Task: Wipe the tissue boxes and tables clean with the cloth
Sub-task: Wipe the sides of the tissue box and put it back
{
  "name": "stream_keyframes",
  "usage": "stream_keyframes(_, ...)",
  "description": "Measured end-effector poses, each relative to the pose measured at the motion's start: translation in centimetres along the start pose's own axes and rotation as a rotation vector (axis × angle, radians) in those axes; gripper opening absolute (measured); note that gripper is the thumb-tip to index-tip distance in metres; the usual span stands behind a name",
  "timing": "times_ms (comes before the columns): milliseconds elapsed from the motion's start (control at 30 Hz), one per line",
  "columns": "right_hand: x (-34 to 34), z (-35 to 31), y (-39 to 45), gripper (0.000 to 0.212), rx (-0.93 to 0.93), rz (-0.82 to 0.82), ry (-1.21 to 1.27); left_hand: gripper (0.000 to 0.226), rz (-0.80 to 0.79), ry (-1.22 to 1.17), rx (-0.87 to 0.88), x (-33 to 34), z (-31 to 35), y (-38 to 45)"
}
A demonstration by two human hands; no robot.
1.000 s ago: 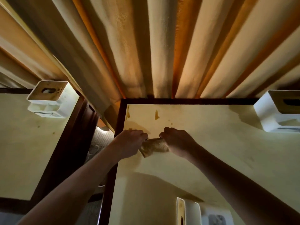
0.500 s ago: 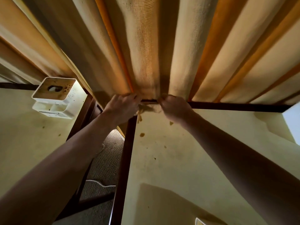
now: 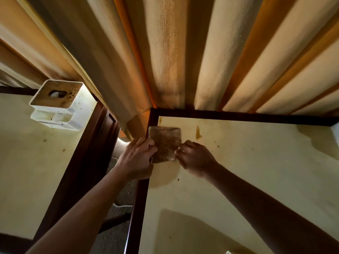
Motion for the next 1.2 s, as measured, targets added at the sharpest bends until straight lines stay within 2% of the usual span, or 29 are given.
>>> stream_keyframes(100,-1.1,2.2,-2.3,0.022,0.141,0.027,0.127,0.062,0.111,-0.123,-0.075,-0.7,1.0,0.4)
stream_keyframes(267,-0.6,6.9,-10.0,0.028,0.433,-0.027,0.106,0.074,0.112,-0.216,-0.219,2.9,2.6,3.3)
stream_keyframes(367,0.9,9.0,-14.6,0.041,0.595,-0.087,0.060,0.078,0.111,-0.200,-0.320,5.4,2.7,4.1)
stream_keyframes(467,2.9,9.5,-17.7,0.064,0.673,-0.202,0.098,0.075,0.118,-0.138,-0.340,6.3,2.7,4.8)
stream_keyframes(533,4.2,9.0,-18.6,0.077,0.669,-0.302,0.151,0.073,0.133,-0.094,-0.321,6.5,2.7,5.3)
stream_keyframes(667,5.6,8.2,-19.2,0.085,0.648,-0.377,0.200,0.077,0.119,-0.063,-0.338,6.9,2.3,6.4)
stream_keyframes(767,6.1,8.2,-19.6,0.086,0.659,-0.365,0.213,0.083,0.102,-0.062,-0.379,6.9,2.2,7.7)
stream_keyframes(900,6.2,8.3,-19.7,0.085,0.660,-0.296,0.220,0.084,0.131,-0.080,-0.333,6.9,3.5,10.7)
stream_keyframes(1033,6.1,8.3,-19.5,0.085,0.663,-0.279,0.211,0.082,0.060,-0.107,-0.249,7.8,8.0,14.5)
stream_keyframes(1200,6.2,8.4,-19.6,0.090,0.669,-0.271,0.244,0.068,-0.017,-0.123,-0.113,9.5,15.5,17.5)
Point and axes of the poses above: each hand's wrist, its own y-axis towards the middle knuckle, its own x-axis out of the palm, z = x × y, the point moved 4 cm from there along y, towards the middle knuckle, and after that the axes turned 12 degrees about -y, right-handed, at the moved point
